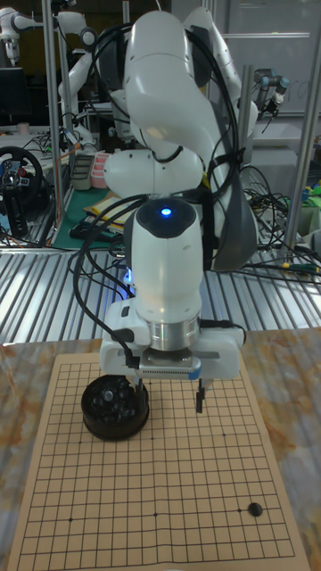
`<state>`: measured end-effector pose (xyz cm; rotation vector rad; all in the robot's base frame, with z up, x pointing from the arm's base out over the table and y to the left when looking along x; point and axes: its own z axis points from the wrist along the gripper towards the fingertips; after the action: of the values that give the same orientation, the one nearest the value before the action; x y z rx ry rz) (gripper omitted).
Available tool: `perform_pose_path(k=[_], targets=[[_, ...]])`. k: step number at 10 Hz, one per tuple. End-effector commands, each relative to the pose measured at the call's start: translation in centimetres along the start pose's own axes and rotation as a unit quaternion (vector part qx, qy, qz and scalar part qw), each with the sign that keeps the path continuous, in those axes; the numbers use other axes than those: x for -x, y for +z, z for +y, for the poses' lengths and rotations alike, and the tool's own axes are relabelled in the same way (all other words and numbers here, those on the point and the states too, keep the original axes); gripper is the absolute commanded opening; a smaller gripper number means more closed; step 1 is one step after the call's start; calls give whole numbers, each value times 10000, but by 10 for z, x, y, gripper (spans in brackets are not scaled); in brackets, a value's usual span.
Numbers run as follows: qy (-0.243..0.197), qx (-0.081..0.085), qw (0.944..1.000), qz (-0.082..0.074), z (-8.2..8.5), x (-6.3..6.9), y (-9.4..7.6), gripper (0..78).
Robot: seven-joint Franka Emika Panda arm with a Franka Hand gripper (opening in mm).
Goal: Play the first move as black on the 3-4 point in the upper right corner of the Go board
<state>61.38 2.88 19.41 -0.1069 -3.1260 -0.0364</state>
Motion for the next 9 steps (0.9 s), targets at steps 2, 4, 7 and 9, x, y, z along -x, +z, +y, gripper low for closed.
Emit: perform_pose_path(k=[2,4,7,9], targets=[[-140,-144,9998,-25,-3,-1,-5,775],[-125,-143,9998,-16,-3,-1,-5,14],[-125,-143,9998,-16,-3,-1,-5,14],[-125,-143,9998,-16,-3,-1,-5,14]])
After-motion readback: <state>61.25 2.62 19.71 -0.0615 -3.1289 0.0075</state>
